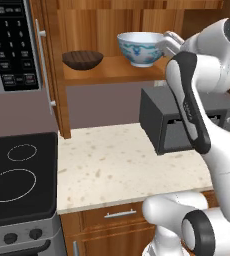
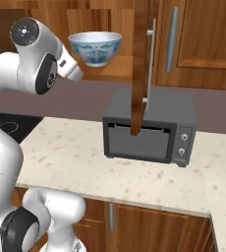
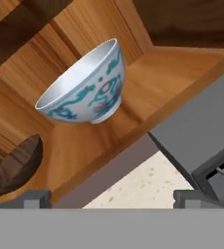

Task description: Take the smaller bowl and place it next to the appetizer plate on the dining counter , and place the larger bowl next to the plate with cooked food.

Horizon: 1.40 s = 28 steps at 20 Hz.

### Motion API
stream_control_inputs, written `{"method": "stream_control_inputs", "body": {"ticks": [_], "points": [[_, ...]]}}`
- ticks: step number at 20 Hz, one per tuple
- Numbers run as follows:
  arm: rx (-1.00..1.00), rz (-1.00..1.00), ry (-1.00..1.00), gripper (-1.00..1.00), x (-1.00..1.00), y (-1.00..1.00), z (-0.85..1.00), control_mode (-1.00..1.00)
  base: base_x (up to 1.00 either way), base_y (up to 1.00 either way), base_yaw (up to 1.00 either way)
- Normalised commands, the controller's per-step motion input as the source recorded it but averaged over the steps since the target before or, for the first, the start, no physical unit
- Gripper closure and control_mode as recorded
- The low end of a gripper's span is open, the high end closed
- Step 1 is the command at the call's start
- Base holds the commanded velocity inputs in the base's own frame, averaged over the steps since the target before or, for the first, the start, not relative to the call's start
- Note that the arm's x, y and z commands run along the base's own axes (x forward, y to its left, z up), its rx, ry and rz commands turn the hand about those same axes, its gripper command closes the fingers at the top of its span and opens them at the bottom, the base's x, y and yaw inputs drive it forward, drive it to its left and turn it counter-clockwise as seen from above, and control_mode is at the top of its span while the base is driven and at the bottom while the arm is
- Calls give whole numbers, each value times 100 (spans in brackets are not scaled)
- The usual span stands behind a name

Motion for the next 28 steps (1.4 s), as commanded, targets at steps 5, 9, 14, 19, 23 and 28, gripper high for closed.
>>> {"method": "stream_control_inputs", "body": {"ticks": [5,9,14,19,23,28], "points": [[18,0,0,-100,45,-3,16,-100,0,0,0],[11,0,0,-100,71,-14,0,-100,0,0,0],[5,0,0,-100,83,-12,-4,-100,0,0,0],[0,0,0,-100,89,0,-15,-100,0,0,0],[0,0,0,-100,92,0,-7,-100,0,0,0],[0,0,2,-100,74,0,0,-100,0,0,0]]}}
